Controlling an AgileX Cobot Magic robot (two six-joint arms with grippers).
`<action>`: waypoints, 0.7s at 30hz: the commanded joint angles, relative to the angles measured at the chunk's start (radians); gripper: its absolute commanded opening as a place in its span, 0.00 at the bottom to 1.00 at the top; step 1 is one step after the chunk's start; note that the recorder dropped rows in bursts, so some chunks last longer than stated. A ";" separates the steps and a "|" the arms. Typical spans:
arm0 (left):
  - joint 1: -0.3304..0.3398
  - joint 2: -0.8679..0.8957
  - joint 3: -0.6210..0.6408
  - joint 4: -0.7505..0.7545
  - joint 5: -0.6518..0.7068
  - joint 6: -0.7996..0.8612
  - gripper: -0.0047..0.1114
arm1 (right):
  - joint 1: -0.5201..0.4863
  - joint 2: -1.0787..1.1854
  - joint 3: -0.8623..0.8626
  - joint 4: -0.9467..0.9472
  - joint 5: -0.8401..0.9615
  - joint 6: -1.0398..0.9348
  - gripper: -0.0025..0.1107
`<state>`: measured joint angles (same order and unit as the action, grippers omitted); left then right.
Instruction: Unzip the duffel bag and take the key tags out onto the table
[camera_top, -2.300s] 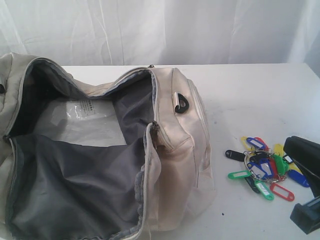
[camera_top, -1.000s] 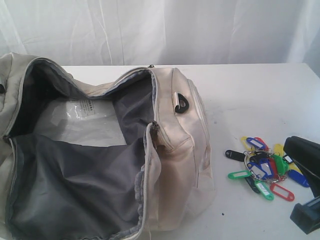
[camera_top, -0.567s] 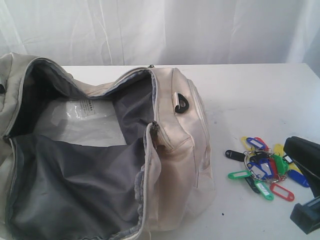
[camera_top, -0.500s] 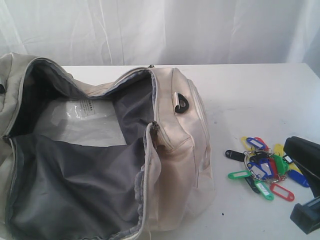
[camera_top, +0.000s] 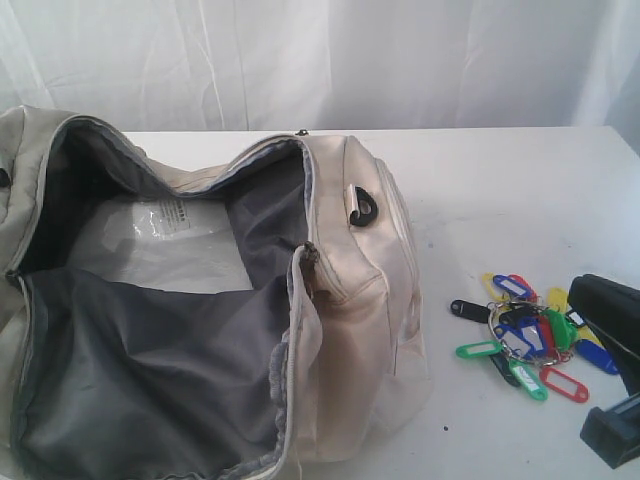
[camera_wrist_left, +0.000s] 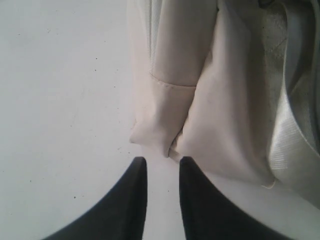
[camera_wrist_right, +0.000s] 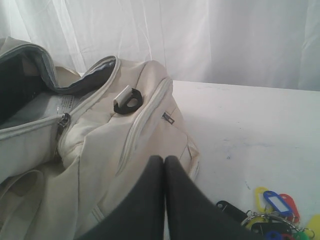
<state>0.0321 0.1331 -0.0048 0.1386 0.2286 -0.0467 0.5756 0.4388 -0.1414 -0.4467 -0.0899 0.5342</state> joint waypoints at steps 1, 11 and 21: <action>0.003 -0.004 0.005 -0.001 0.004 -0.001 0.29 | -0.006 -0.006 0.004 0.001 -0.010 0.002 0.02; 0.003 -0.004 0.005 -0.001 0.004 -0.001 0.29 | -0.006 -0.006 0.004 0.001 -0.008 0.002 0.02; 0.004 -0.004 0.005 0.001 0.004 -0.001 0.29 | -0.054 -0.139 0.004 -0.002 0.004 -0.014 0.02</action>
<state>0.0321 0.1331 -0.0048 0.1411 0.2286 -0.0467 0.5630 0.3542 -0.1414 -0.4467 -0.0851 0.5342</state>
